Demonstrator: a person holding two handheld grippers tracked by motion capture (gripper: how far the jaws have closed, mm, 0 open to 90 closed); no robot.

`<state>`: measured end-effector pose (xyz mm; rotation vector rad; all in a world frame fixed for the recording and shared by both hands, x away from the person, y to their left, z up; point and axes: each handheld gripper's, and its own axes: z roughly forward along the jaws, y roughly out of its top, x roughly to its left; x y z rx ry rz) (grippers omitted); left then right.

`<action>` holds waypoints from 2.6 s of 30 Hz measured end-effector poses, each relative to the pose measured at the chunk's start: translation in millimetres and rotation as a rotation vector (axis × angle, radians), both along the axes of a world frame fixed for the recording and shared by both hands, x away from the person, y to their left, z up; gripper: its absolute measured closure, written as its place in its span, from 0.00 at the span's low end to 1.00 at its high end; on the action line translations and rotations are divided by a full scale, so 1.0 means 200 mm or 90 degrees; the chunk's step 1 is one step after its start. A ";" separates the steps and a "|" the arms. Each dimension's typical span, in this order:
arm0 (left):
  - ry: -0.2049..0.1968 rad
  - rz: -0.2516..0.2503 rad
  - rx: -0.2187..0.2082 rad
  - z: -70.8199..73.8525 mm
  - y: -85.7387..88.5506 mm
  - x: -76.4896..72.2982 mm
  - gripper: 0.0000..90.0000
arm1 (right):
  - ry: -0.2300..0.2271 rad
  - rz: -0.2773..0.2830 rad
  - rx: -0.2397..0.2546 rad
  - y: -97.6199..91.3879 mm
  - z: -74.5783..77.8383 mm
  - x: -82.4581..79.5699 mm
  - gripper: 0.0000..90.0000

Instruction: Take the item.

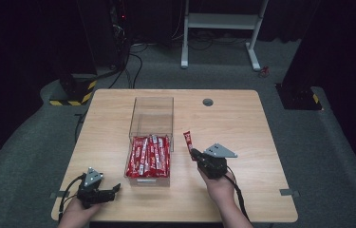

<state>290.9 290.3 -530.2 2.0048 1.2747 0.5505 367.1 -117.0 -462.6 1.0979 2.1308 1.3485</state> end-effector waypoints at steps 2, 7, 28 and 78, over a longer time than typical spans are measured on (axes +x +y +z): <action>0.000 0.000 0.000 0.00 0.00 0.00 0.16 | 0.006 -0.003 -0.004 0.00 -0.02 0.01 1.00; 0.000 0.000 0.000 0.00 0.00 0.00 0.16 | 0.015 -0.008 -0.019 0.01 -0.06 0.02 1.00; 0.000 0.000 -0.001 0.00 0.00 0.00 0.16 | 0.050 -0.040 -0.054 0.01 -0.21 0.09 0.99; 0.004 -0.002 -0.002 0.00 0.00 0.00 0.16 | 0.025 -0.018 -0.053 0.02 -0.13 0.03 0.45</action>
